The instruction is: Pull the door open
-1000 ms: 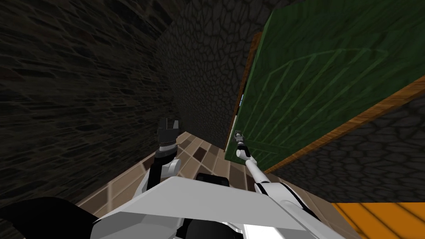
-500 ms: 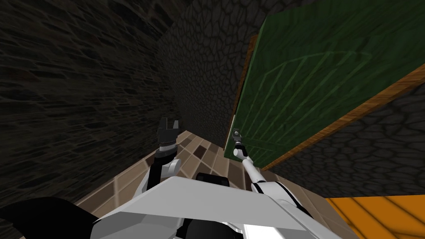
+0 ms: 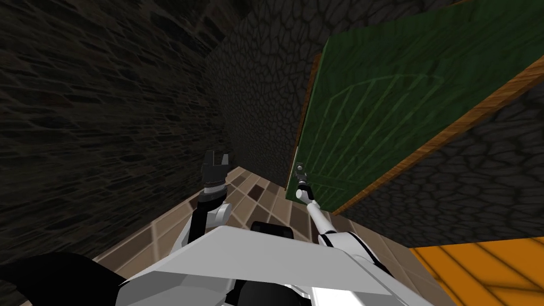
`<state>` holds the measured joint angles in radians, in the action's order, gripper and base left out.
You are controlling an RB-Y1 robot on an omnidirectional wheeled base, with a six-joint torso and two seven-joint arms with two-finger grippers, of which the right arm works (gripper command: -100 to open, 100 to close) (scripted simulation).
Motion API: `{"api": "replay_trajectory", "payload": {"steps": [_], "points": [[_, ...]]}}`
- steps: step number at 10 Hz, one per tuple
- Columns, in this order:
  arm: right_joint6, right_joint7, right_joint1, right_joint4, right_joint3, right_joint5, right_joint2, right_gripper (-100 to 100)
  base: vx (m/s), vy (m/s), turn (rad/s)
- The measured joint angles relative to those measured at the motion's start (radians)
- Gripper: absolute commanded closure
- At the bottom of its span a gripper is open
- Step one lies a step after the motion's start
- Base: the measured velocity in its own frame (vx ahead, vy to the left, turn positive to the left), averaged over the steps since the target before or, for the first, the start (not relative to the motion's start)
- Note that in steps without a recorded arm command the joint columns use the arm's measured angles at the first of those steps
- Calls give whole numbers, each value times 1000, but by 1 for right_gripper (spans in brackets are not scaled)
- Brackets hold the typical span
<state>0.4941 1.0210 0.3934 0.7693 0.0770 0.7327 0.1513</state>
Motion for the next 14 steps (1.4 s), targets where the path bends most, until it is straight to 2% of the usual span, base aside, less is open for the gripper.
{"api": "replay_trajectory", "payload": {"steps": [2, 3, 4, 5, 6, 7, 8, 9, 10, 11, 14], "points": [[-4, 24, 0, 7, 1, 16, -8, -100, 19, 6, 95], [-3, 33, -9, 8, -4, 19, 10, -100, 133, 26, 153], [9, 62, -1, -20, 2, 20, 34, -100, 172, 35, 182], [14, 82, -14, -18, -1, 23, 53, -100, 165, 44, 138], [14, 100, -24, -14, -3, 25, 77, -100, 158, 27, 126], [2, 110, -36, 4, -14, 32, 102, -100, 140, 12, 109], [0, 120, -41, 2, -17, 35, 116, -100, 129, 6, 149], [2, 138, -50, 2, -18, 37, 140, -100, 132, -10, 107], [-4, 145, -64, 19, -27, 42, 154, -100, 58, -9, 14], [-6, 145, -65, 21, -28, 43, 155, 100, -10, -2, -35], [-5, 144, -64, 18, -28, 42, 157, 100, -16, -3, 6]]}}
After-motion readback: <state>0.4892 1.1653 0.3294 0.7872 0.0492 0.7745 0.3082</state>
